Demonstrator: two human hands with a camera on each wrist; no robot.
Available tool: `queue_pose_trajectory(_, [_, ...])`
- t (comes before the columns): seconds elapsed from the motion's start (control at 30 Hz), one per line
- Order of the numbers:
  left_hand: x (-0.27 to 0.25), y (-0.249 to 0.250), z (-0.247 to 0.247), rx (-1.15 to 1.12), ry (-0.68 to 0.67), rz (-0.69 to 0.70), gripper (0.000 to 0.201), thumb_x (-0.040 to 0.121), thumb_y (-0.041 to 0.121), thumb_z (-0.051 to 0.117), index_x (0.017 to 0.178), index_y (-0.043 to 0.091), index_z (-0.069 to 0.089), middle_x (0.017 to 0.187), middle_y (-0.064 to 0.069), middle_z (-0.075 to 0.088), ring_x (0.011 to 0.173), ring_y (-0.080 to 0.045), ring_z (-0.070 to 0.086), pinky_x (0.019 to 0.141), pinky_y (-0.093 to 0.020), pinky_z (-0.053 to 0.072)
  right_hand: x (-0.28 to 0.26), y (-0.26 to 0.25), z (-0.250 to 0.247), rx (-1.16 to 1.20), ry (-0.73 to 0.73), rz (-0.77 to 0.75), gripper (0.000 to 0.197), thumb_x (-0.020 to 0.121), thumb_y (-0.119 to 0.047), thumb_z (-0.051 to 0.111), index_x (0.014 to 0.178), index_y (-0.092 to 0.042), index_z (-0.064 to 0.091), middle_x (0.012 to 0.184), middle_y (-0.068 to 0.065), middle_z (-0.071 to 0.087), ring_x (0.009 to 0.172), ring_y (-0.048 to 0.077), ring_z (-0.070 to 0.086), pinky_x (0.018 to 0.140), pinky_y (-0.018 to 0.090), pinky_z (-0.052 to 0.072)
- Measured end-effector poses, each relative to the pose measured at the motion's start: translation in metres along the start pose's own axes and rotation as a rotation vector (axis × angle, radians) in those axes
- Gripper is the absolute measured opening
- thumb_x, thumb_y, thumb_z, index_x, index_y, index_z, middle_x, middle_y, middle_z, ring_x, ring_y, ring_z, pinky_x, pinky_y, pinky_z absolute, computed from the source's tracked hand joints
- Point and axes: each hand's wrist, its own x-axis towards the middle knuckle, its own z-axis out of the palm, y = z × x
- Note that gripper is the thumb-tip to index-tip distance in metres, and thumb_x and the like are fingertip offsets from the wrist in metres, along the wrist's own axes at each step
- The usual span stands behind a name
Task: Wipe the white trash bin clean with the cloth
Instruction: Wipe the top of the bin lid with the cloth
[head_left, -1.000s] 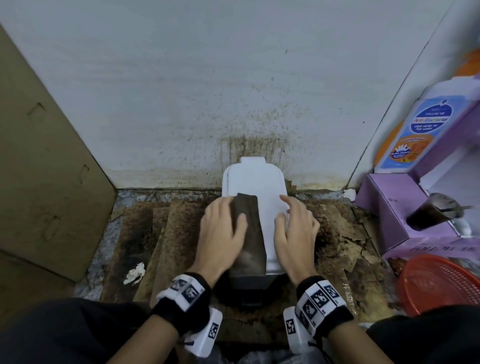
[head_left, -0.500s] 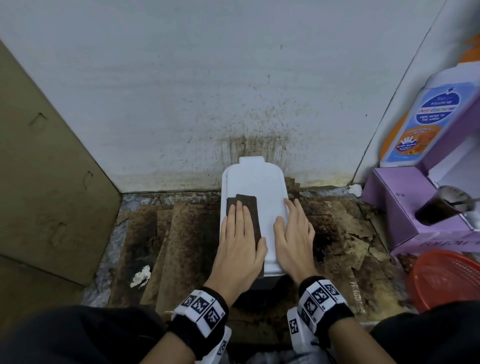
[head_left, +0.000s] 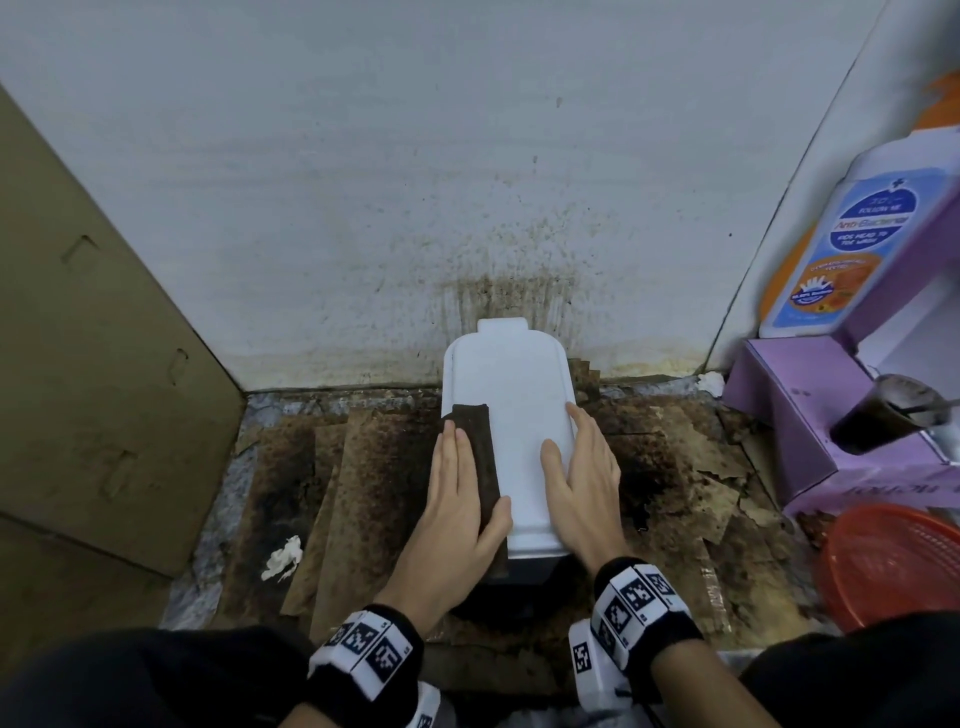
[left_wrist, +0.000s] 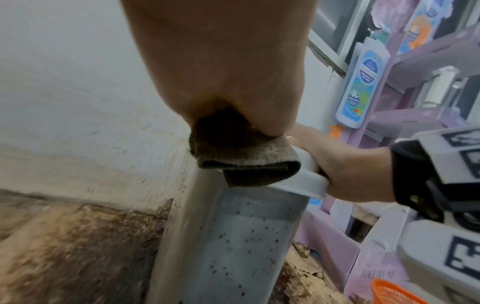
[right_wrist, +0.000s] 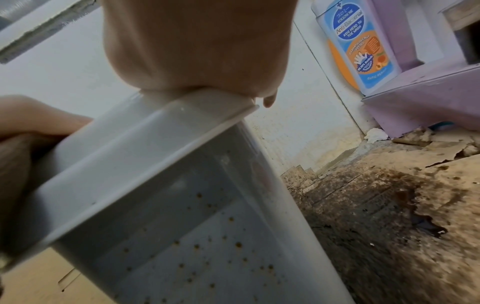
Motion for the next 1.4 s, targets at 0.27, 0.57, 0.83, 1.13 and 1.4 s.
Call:
queue_pose_trajectory(0.27, [0.073,-0.012,-0.022,0.002,-0.085,-0.009,0.065,0.113,0.030,0.023,0.161,-0.007,0.001,0.171,-0.026,-0.012,0.160,-0.039,-0.014,0.131,-0.049,-0.004,0.001,0.002,0.001,0.012,-0.006,0.001,0.067,0.096,-0.058,0.027,0.157,-0.030,0.022,0.166,-0.009,0.021,0.155,0.008,0.006,0.127,0.040,0.007])
queue_pose_trajectory(0.57, [0.161,-0.019,-0.053,0.117,-0.193,-0.032,0.065,0.115,0.019,0.026,0.159,-0.007,-0.014,0.170,-0.019,-0.022,0.160,-0.031,-0.019,0.124,-0.030,-0.012,0.002,0.000,0.001,0.041,-0.019,0.037,0.068,0.098,-0.056,0.026,0.160,-0.031,0.015,0.166,-0.013,0.016,0.155,0.006,0.005,0.127,0.038,0.005])
queue_pose_trajectory(0.83, [0.132,-0.026,-0.038,0.267,-0.211,0.103,0.067,0.114,0.035,0.020,0.163,0.007,-0.017,0.170,-0.005,-0.029,0.155,-0.014,-0.030,0.130,-0.037,-0.012,0.001,-0.002,-0.003,0.065,-0.048,0.059,0.066,0.100,-0.053,0.026,0.161,-0.032,0.014,0.167,-0.013,0.015,0.155,0.004,0.004,0.127,0.037,0.002])
queue_pose_trajectory(1.13, [0.066,0.001,-0.016,0.556,-0.270,0.353,0.076,0.102,0.050,-0.003,0.165,0.008,-0.011,0.172,-0.005,-0.023,0.158,-0.012,-0.025,0.129,-0.035,-0.013,-0.003,-0.006,-0.004,0.118,-0.027,0.081,0.068,0.098,-0.059,0.014,0.161,-0.034,0.011,0.167,-0.015,0.015,0.153,-0.001,0.005,0.123,0.025,-0.001])
queue_pose_trajectory(1.4, [0.115,-0.003,-0.031,0.496,-0.313,0.350,0.064,0.114,0.037,0.018,0.166,0.011,-0.010,0.173,-0.001,-0.020,0.159,-0.010,-0.020,0.130,-0.031,-0.010,-0.001,-0.008,-0.004,0.102,-0.054,0.119,0.065,0.101,-0.056,0.017,0.161,-0.034,0.008,0.167,-0.017,0.011,0.146,-0.011,-0.007,0.121,0.024,-0.008])
